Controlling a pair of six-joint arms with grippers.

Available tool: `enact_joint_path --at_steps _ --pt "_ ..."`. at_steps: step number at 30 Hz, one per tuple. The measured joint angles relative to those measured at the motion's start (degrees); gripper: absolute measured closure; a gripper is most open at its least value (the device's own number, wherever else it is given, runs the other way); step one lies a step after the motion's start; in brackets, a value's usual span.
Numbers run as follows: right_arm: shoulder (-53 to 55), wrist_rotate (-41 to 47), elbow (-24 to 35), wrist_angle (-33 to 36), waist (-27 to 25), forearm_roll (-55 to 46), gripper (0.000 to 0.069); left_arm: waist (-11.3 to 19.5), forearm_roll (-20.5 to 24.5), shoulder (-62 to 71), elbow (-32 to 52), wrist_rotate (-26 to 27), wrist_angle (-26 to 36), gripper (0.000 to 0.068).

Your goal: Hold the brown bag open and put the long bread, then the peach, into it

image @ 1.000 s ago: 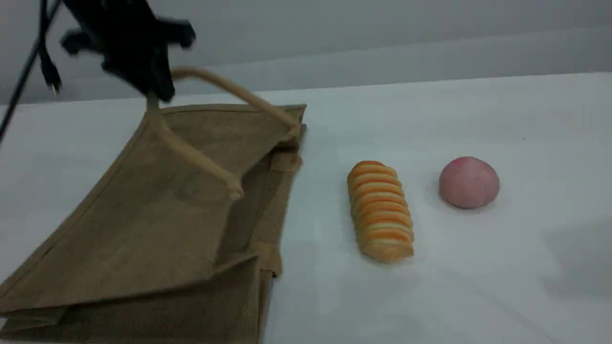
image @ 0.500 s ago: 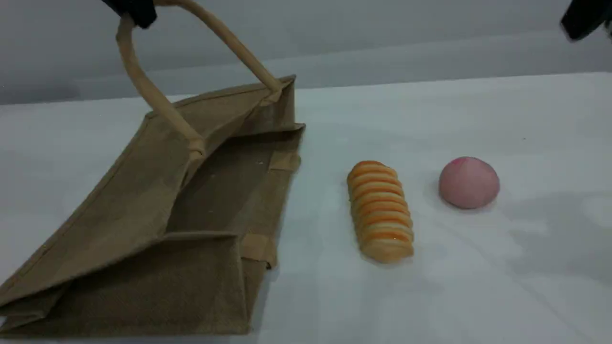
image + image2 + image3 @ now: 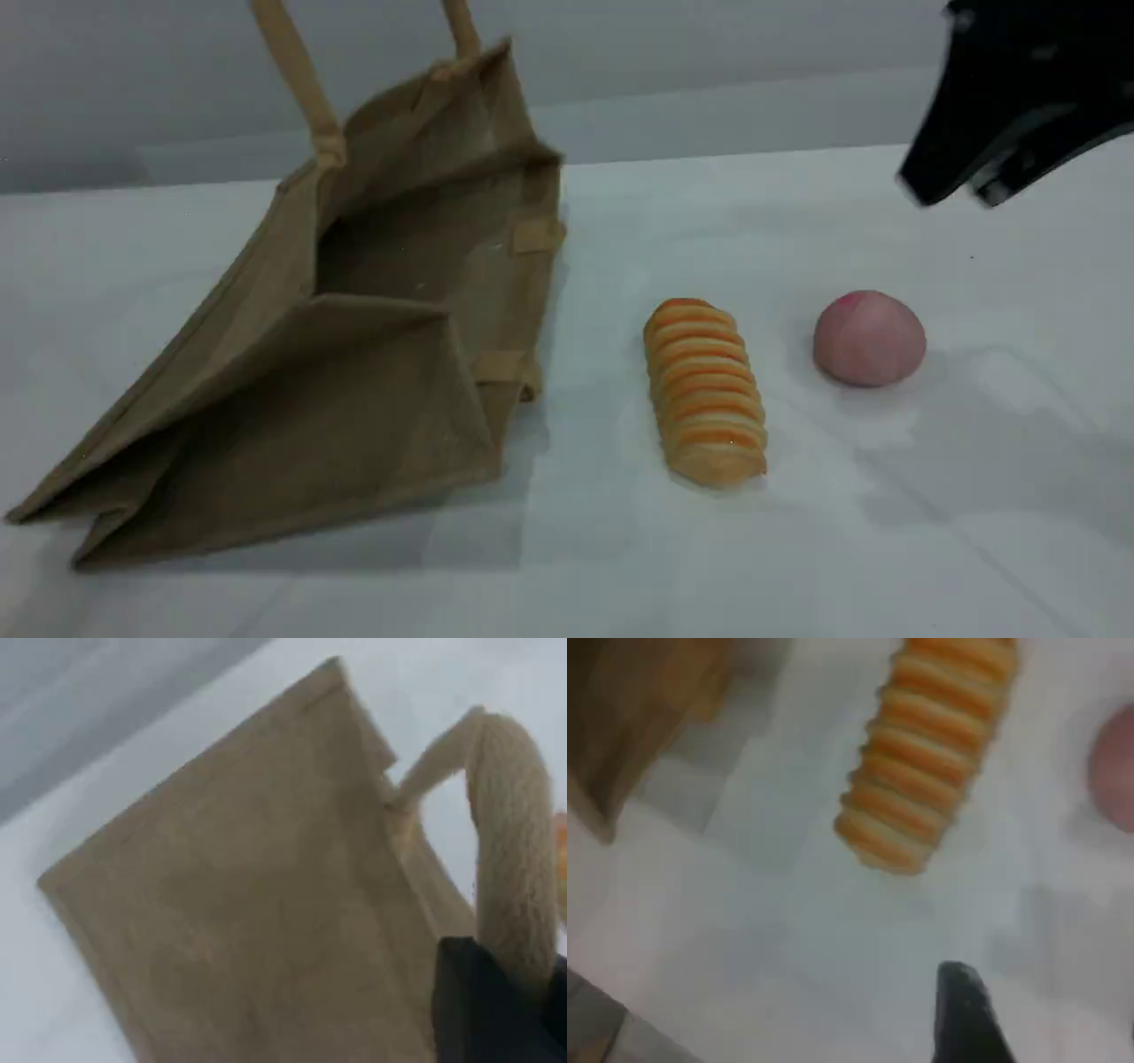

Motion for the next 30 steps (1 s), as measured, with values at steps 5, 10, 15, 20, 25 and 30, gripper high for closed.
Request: enact_joint_path --at_steps 5,10,15,20,25,30 --pt "4.6 0.0 0.0 -5.12 4.26 0.01 0.0348 0.0 -1.98 -1.05 -0.12 4.75 -0.01 0.0594" --pt "10.43 0.06 0.0 -9.52 6.56 0.45 0.0348 0.0 -2.54 -1.65 -0.12 7.92 0.05 0.0594" --pt "15.1 0.06 0.0 -14.94 7.66 2.71 0.0348 0.0 -2.54 -1.65 -0.12 10.57 0.0 0.0594" --pt "18.11 -0.52 -1.26 -16.91 8.25 3.12 0.0348 0.0 -2.6 -1.65 -0.07 10.77 0.0 0.0594" --pt "19.17 -1.77 -4.02 -16.31 8.76 6.88 0.0348 0.0 -2.85 -1.65 -0.07 10.55 0.0 0.0594" --pt "21.69 -2.82 -7.04 -16.45 10.61 7.5 0.0348 0.0 -2.95 -1.65 -0.07 10.51 -0.05 0.0594"
